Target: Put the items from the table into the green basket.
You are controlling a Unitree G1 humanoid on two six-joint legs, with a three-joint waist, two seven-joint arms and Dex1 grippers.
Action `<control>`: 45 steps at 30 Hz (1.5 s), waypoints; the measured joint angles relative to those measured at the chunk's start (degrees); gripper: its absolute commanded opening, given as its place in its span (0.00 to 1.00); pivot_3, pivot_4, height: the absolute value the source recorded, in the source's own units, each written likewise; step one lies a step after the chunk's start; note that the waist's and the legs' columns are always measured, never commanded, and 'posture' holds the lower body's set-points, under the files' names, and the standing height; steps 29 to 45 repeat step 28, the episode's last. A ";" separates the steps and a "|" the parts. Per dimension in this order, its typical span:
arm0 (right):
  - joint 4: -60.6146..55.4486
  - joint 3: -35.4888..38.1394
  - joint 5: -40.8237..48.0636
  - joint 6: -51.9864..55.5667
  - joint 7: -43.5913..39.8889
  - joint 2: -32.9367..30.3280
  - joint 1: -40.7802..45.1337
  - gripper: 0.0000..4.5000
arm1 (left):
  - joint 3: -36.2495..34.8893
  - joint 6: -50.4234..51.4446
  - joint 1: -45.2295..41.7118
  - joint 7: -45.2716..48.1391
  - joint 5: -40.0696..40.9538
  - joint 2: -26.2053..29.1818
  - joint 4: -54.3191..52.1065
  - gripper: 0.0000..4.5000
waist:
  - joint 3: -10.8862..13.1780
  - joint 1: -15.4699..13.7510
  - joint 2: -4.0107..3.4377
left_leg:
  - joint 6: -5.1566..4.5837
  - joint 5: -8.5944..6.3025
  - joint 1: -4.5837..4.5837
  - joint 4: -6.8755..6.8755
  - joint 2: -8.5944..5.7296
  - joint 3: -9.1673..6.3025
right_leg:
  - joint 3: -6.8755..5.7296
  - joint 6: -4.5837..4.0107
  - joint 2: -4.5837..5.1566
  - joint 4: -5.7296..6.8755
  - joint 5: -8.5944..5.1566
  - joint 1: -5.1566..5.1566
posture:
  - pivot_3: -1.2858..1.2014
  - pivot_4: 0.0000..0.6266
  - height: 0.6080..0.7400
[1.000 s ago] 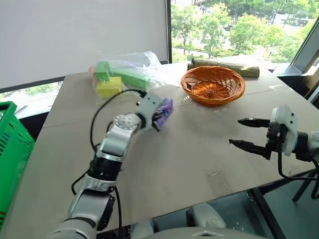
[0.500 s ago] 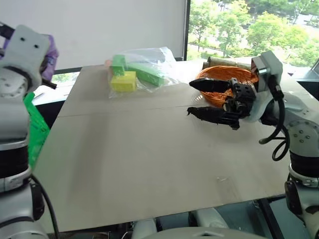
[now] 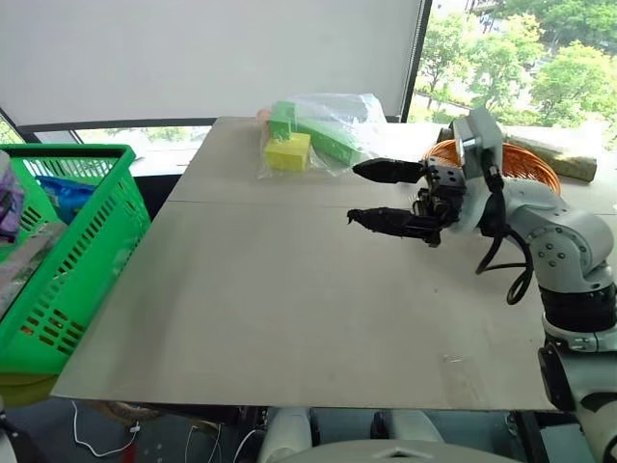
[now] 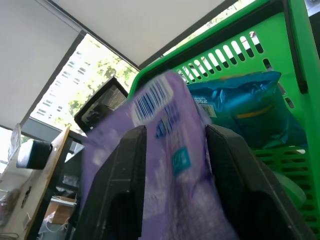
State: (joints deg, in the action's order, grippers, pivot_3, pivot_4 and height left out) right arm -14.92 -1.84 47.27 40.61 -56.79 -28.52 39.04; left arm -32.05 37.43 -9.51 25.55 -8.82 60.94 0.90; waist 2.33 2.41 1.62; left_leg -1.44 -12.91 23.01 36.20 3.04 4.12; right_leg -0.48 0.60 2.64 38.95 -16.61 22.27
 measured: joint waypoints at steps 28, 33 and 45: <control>22.88 4.82 -26.43 -32.71 1.98 -4.28 -35.16 0.92 | 29.92 -19.60 28.92 4.82 19.57 -40.20 -24.87 0.68 | -0.77 2.21 -1.13 | -0.56 0.06 -0.58 0.45 0.13 0.10 | 0.15 -0.08 -0.73 0.01 0.04 -0.57 | 0.47 0.00 1.00; 22.88 4.82 -26.43 -32.71 1.98 -4.28 -35.16 0.92 | 29.92 -19.60 28.92 4.82 19.57 -40.20 -24.87 0.68 | -0.77 2.21 -1.13 | -0.56 0.06 -0.58 0.45 0.13 0.10 | 0.15 -0.08 -0.73 0.01 0.04 -0.57 | 0.47 0.00 1.00; 22.88 4.82 -26.43 -32.71 1.98 -4.28 -35.16 0.92 | 29.92 -19.60 28.92 4.82 19.57 -40.20 -24.87 0.68 | -0.77 2.21 -1.13 | -0.56 0.06 -0.58 0.45 0.13 0.10 | 0.15 -0.08 -0.73 0.01 0.04 -0.57 | 0.47 0.00 1.00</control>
